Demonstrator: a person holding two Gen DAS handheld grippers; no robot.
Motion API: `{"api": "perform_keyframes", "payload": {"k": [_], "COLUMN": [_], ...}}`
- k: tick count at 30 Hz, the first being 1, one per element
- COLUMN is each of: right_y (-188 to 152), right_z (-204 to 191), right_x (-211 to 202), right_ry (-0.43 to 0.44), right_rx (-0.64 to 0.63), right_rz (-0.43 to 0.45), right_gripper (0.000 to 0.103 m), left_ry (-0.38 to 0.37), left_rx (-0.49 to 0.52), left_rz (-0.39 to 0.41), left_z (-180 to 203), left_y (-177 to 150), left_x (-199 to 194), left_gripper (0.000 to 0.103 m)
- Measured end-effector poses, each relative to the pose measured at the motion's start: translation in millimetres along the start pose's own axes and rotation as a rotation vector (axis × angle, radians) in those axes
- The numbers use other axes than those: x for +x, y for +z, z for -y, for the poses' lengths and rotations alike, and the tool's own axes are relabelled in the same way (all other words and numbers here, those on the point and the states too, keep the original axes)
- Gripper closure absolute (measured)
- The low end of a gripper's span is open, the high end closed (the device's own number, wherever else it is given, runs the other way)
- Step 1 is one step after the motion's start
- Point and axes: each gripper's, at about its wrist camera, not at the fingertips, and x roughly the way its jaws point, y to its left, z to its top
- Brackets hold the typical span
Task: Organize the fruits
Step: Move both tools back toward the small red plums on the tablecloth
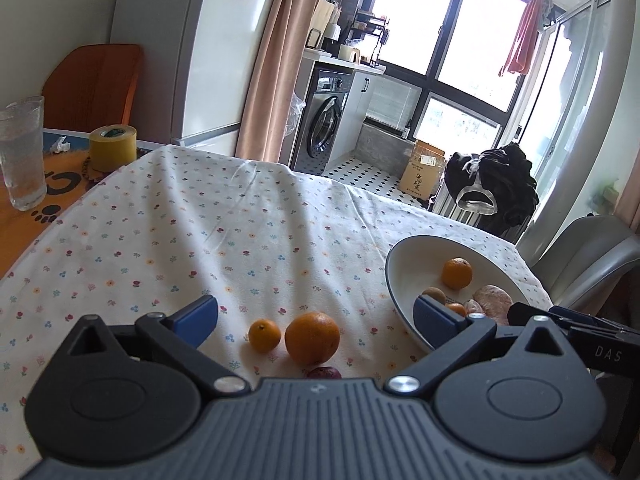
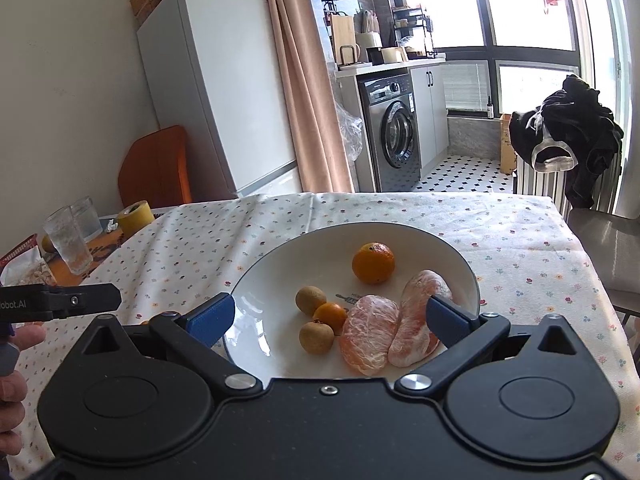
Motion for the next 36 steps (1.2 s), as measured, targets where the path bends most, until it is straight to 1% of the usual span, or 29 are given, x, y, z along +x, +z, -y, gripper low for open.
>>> {"api": "perform_keyframes", "payload": {"k": [2, 4, 8, 11, 15, 26, 36], "right_y": [0.0, -1.4, -4.7, -7.0, -10.2, -20.1, -27.9], "right_z": [-3.8, -9.7, -19.0, -26.4, -36.4, -62.8, -76.4], "right_x": [-2.1, -3.5, -3.9, -6.8, -11.5, -25.2, -42.6], "right_ry": [0.011, 0.002, 0.002, 0.004, 0.010, 0.028, 0.051], "right_rx": [0.002, -0.011, -0.024, -0.035, -0.040, -0.066, -0.033], "right_rz": [0.003, 0.006, -0.014, -0.013, -0.011, -0.022, -0.021], "right_gripper": [0.000, 0.000, 0.000, 0.000, 0.000, 0.000, 0.000], "left_ry": [-0.007, -0.008, -0.023, -0.035, -0.062, -0.055, -0.053], "left_rx": [-0.003, -0.008, -0.022, -0.031, -0.067, -0.037, -0.065], "left_rz": [0.005, 0.009, 0.027, 0.037, 0.044, 0.064, 0.076], "left_z": [-4.2, -8.5, -18.2, -25.0, -37.3, -51.9, -71.7], "left_y": [-1.2, -1.8, -3.0, -4.8, -6.7, -16.5, -20.1], "left_x": [-3.3, -6.3, -14.6, -21.8, -31.1, -56.6, -78.7], "left_gripper": [0.000, 0.000, 0.000, 0.000, 0.000, 0.000, 0.000]}}
